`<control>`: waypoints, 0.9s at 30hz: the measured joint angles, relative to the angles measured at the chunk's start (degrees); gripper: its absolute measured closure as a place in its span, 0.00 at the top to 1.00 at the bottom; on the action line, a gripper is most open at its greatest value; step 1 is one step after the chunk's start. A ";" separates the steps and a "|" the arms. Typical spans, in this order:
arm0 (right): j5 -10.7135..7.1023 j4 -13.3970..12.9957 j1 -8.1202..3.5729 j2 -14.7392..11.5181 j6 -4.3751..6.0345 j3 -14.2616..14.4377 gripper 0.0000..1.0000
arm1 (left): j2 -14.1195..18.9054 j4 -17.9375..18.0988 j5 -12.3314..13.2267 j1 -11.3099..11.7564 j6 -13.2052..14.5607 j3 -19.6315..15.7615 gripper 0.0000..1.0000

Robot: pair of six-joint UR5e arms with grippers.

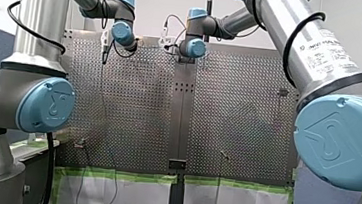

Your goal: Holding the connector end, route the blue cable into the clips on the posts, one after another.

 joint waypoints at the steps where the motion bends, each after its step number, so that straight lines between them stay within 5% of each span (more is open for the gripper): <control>1: 0.00 0.05 0.00 0.00 0.00 0.00 0.00 | 0.00 0.14 -0.01 0.02 -0.18 0.00 0.07; 2: 0.00 0.08 0.01 0.00 0.00 0.00 0.00 | 0.02 0.31 0.01 0.03 -0.39 0.00 0.00; 20: 0.00 0.21 -0.13 0.02 0.01 0.01 0.00 | 0.01 1.45 0.39 0.10 -3.64 0.00 0.00; 27: 0.27 0.67 -0.57 0.06 0.00 1.37 0.00 | -0.26 1.69 2.66 -0.35 -6.42 -0.01 0.00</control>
